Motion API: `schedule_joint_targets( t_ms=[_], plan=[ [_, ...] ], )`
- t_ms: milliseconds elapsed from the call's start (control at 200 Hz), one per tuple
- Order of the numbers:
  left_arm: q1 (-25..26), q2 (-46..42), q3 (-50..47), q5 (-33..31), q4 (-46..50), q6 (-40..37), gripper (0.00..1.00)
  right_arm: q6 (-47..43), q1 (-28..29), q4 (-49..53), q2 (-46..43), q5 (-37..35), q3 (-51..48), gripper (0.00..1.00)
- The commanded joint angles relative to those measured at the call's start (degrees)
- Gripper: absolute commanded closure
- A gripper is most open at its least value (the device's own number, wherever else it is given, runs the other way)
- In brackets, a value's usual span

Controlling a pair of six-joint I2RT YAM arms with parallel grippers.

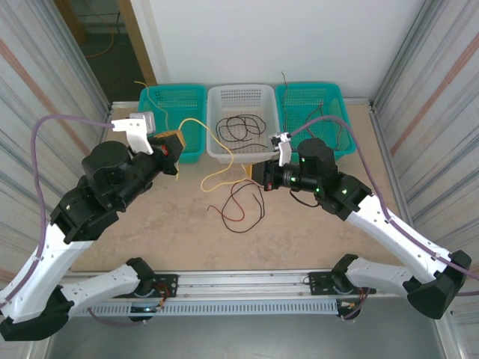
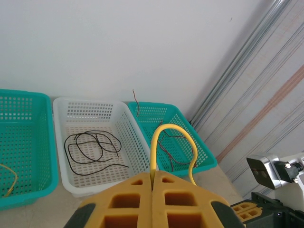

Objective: Untangle the cables

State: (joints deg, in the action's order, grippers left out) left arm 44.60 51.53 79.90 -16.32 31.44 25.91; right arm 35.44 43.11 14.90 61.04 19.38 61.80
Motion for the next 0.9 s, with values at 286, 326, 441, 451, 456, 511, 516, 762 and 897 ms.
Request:
schedule_joint_targets(
  t_ms=[286,326,441,451,456,511,516,762,897],
  plan=[
    [-0.47,-0.53,-0.02,-0.1,-1.93,0.54,1.0,-0.64,-0.65,-0.77,-0.33,-0.69,-0.45,0.64],
    [-0.43,-0.52,-0.02,-0.04,-2.0,0.55,1.0,-0.55,-0.59,-0.48,-0.12,-1.19,-0.38,0.62],
    [-0.48,-0.53,0.08,0.05,-2.06,0.47,1.0,-0.55,-0.74,-0.56,0.36,-2.69,-0.54,0.55],
    [-0.46,-0.5,0.08,0.06,-2.08,0.53,1.0,-0.55,-0.79,-0.52,0.39,-2.86,-0.54,0.54],
    [-0.42,-0.53,0.08,0.06,-2.08,0.53,1.0,-0.55,-0.81,-0.55,0.44,-2.9,-0.58,0.54],
    [-0.43,-0.59,0.17,0.23,-2.06,0.51,1.0,-0.47,-0.96,-0.88,0.72,-3.14,-0.6,0.52],
    [-0.41,-0.62,0.17,0.23,-2.12,0.57,1.0,-0.47,-0.94,-0.9,0.78,-3.08,-0.57,0.52],
    [-0.43,-0.8,0.17,0.4,-2.18,0.54,1.0,1.03,-1.51,-4.14,3.83,0.18,-0.63,0.66],
    [-0.5,-1.05,0.23,-1.53,-0.88,-0.13,1.0,0.19,-1.93,-3.62,2.88,-1.06,-0.56,1.0]
  ],
)
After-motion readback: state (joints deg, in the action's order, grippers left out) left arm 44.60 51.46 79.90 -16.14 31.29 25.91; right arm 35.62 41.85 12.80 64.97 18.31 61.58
